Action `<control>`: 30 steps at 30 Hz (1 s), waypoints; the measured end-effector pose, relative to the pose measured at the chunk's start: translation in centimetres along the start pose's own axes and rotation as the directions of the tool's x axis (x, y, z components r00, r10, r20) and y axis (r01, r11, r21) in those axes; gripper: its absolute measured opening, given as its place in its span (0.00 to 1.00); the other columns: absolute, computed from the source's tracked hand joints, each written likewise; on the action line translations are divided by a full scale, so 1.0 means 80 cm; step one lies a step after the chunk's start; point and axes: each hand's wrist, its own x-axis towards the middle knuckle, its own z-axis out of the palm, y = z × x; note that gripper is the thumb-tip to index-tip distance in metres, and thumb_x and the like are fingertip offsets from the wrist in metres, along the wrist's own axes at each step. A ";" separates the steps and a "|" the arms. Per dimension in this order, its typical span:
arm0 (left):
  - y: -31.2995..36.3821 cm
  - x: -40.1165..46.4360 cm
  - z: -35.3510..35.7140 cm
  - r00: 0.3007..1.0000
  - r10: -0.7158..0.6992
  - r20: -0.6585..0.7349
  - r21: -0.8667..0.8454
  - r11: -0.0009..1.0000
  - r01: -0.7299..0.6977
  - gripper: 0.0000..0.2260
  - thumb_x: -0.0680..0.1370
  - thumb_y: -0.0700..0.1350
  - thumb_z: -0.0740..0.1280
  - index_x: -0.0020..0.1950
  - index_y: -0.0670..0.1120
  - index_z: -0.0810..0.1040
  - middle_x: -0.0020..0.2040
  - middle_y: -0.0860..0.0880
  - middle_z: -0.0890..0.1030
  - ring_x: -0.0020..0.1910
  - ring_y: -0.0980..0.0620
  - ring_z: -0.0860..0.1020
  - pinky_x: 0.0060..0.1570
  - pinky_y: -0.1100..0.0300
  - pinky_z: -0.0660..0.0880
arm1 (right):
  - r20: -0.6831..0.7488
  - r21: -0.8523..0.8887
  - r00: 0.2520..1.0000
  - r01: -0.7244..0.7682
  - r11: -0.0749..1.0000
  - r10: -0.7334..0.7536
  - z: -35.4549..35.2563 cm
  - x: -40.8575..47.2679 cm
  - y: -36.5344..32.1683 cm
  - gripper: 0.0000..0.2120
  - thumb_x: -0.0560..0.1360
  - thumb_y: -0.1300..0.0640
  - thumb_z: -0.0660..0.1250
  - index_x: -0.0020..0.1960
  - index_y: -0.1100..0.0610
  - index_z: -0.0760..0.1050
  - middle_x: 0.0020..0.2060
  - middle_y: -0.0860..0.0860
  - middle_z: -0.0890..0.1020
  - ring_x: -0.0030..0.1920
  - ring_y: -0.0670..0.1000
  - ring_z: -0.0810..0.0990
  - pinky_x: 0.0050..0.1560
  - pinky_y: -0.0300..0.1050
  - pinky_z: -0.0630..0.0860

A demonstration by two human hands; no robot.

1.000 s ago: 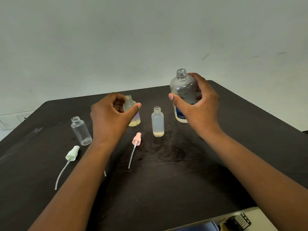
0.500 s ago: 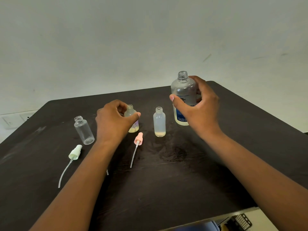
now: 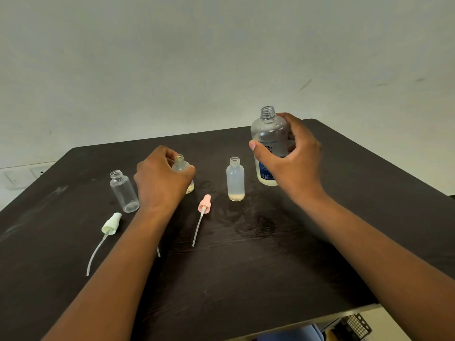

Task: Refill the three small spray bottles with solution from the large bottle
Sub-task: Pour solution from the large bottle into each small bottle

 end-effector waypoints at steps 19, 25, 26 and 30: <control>0.015 -0.011 0.001 0.991 0.134 0.012 0.070 0.988 -0.135 0.33 0.77 0.56 0.75 0.76 0.44 0.69 0.72 0.43 0.75 0.70 0.42 0.75 0.69 0.45 0.70 | -0.007 0.002 1.000 0.023 1.000 -0.023 0.001 -0.001 0.003 0.31 0.68 0.36 0.77 0.65 0.50 0.79 0.55 0.43 0.84 0.54 0.48 0.84 0.55 0.56 0.83; 0.026 -0.011 -0.005 0.952 0.278 -0.126 0.038 0.961 -0.275 0.29 0.78 0.53 0.74 0.76 0.45 0.70 0.72 0.44 0.74 0.71 0.43 0.74 0.68 0.50 0.70 | -0.013 0.003 0.999 0.034 0.999 -0.034 0.001 -0.002 0.002 0.30 0.68 0.36 0.76 0.64 0.50 0.79 0.54 0.43 0.84 0.53 0.49 0.84 0.54 0.56 0.83; 0.027 -0.010 -0.007 0.948 0.287 -0.135 0.025 0.958 -0.286 0.28 0.79 0.52 0.74 0.76 0.45 0.71 0.72 0.45 0.75 0.70 0.44 0.75 0.68 0.50 0.70 | -0.010 0.004 0.999 0.040 0.999 -0.040 0.001 -0.002 0.003 0.30 0.68 0.36 0.76 0.64 0.50 0.79 0.54 0.43 0.84 0.53 0.49 0.84 0.54 0.57 0.83; 0.028 -0.003 -0.021 0.939 0.306 -0.156 0.019 0.952 -0.307 0.25 0.79 0.51 0.73 0.74 0.46 0.73 0.70 0.46 0.77 0.69 0.45 0.76 0.67 0.51 0.71 | -0.004 -0.013 0.997 0.071 0.997 -0.071 0.001 -0.002 0.003 0.29 0.69 0.37 0.77 0.64 0.51 0.79 0.54 0.43 0.84 0.52 0.50 0.83 0.52 0.58 0.83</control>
